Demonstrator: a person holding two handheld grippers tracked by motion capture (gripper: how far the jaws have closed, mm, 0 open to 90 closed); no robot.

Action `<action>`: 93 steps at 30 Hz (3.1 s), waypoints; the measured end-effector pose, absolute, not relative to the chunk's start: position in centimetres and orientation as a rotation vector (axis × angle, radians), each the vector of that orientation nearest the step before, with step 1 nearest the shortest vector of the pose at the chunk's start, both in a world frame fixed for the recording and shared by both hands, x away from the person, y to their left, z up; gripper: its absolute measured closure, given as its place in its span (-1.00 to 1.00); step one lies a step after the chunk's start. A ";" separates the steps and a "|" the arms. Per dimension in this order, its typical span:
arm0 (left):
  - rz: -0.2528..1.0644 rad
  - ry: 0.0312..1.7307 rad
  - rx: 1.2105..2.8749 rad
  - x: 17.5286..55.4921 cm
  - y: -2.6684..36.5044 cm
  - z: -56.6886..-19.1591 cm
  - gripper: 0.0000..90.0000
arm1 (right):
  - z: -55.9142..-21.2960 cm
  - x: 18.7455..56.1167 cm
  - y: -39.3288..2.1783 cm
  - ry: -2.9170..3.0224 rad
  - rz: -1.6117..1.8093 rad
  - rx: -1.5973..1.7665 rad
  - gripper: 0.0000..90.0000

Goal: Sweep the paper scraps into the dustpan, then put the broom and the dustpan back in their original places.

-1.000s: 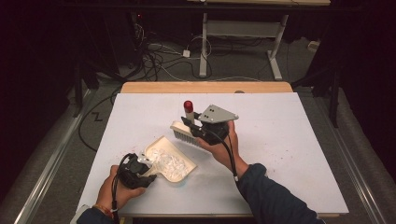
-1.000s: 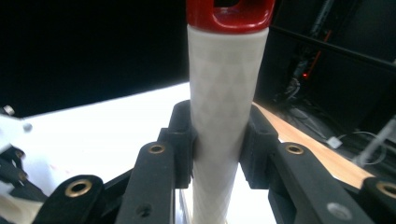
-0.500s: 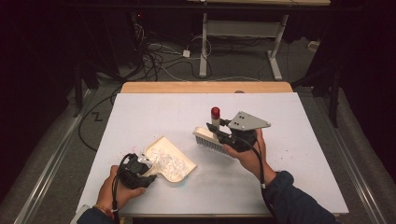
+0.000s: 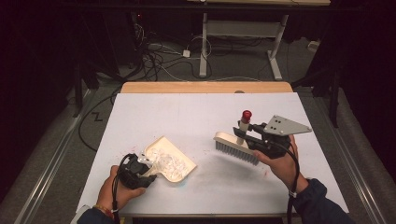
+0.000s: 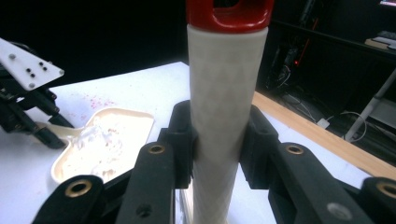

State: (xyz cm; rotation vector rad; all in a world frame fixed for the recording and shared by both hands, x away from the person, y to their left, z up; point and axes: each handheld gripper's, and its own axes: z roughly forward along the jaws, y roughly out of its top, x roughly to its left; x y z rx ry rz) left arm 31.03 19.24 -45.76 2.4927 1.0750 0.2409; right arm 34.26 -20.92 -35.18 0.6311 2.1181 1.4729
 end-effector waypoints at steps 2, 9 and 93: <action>0.241 1.075 2.488 31.0 19.3 -45.7 0.40 | -35.1 33.8 -21.6 2.122 1.462 0.625 0.56; 0.234 1.076 2.466 31.1 19.5 -45.3 0.40 | -35.1 32.6 -24.3 2.155 1.435 0.643 0.56; 0.379 1.324 2.087 32.0 21.3 -45.1 0.39 | -38.6 41.9 -28.8 2.257 1.238 1.055 0.33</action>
